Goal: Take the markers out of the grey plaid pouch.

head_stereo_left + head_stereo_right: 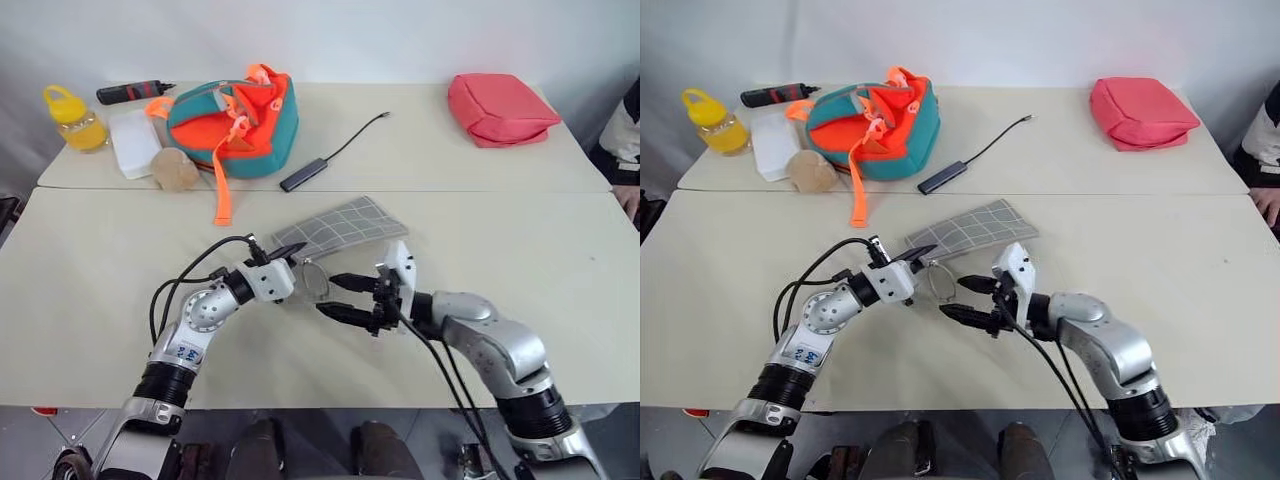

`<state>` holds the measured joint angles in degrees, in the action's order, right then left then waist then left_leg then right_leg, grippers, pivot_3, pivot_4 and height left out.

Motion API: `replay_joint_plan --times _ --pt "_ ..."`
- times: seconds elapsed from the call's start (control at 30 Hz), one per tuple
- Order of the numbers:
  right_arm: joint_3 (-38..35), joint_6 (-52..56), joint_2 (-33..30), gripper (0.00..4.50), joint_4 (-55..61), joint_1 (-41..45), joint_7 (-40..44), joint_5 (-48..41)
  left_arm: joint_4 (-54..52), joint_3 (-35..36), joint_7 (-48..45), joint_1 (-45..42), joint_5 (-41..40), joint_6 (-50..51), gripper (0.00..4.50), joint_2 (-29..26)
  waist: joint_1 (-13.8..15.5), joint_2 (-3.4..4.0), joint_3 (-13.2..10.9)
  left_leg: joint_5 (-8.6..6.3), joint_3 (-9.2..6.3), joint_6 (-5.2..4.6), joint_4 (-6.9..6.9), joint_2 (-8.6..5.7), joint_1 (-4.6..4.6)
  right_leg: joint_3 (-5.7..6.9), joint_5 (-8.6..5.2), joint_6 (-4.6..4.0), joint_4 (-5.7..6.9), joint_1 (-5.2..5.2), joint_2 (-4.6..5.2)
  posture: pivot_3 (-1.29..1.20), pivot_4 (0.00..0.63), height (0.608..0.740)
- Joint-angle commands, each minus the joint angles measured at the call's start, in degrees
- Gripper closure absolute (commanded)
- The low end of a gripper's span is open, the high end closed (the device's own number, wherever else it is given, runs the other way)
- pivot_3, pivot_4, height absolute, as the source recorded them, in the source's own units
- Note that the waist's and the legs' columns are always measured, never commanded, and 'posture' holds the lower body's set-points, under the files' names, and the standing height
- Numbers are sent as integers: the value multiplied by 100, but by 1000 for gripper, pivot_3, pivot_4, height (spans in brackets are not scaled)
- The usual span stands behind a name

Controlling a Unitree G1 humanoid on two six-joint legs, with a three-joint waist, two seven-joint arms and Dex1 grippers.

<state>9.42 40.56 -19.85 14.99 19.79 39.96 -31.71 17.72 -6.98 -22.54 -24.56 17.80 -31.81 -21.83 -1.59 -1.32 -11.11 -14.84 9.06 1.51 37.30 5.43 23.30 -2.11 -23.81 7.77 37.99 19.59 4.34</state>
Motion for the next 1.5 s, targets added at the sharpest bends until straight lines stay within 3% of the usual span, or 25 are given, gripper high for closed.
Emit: replay_joint_plan --times 0.03,0.1,0.2,0.47,0.5,0.93,1.17,1.27,1.5 --pt "-378 257 382 1049 46 201 -440 -328 -205 -141 16 75 -4 -9 4500 -42 -3 0 0 0 2 0 -2 2 0 -1 0 0 0 1 -3 0 150 740" --pt "-368 301 410 1049 44 256 -436 -308 -242 -165 18 83 -24 10 4500 -67 1 -1 0 0 6 1 -7 2 0 -3 0 0 0 7 -3 0 150 740" --pt "-344 436 448 1632 44 249 -411 -398 -297 -199 24 85 -33 46 4500 -74 0 -4 2 -4 9 5 -10 3 0 -3 0 0 -3 8 -2 0 150 740" --pt "-449 311 -87 4267 -14 143 -49 -269 -340 -167 56 110 -100 42 4500 -129 0 -5 2 -5 28 4 -10 3 1 -7 0 0 -6 11 -2 0 150 740" --pt "-504 256 -187 4427 -82 169 10 -239 -343 -152 44 116 -127 32 4500 -150 0 -5 2 -5 29 4 -10 3 1 -7 0 0 -6 11 -2 0 150 740" --pt "-1441 -1201 -1902 4427 -2202 839 783 662 -541 377 -896 420 -1943 129 4500 -492 -15 -5 2 -5 81 4 -12 13 0 -18 0 0 -8 25 -5 0 150 740" --pt "-1303 -1491 -1741 4427 -1948 751 917 747 -521 444 -954 447 -2061 155 4500 -436 -56 -5 2 -6 86 5 -12 20 0 -39 0 0 -4 36 -14 0 150 740" --pt "-1269 -1336 -1882 3819 -1690 635 1226 642 -537 431 -1073 462 -2192 306 4500 -385 -40 -6 2 -6 85 5 -12 20 0 -42 0 0 -3 38 -13 0 150 740" --pt "-1491 -959 -2628 1454 -1189 796 1894 465 -554 391 -1417 522 -2366 568 4500 -400 -18 -6 2 -8 83 5 -9 20 0 -46 0 0 -5 39 -13 0 150 740"
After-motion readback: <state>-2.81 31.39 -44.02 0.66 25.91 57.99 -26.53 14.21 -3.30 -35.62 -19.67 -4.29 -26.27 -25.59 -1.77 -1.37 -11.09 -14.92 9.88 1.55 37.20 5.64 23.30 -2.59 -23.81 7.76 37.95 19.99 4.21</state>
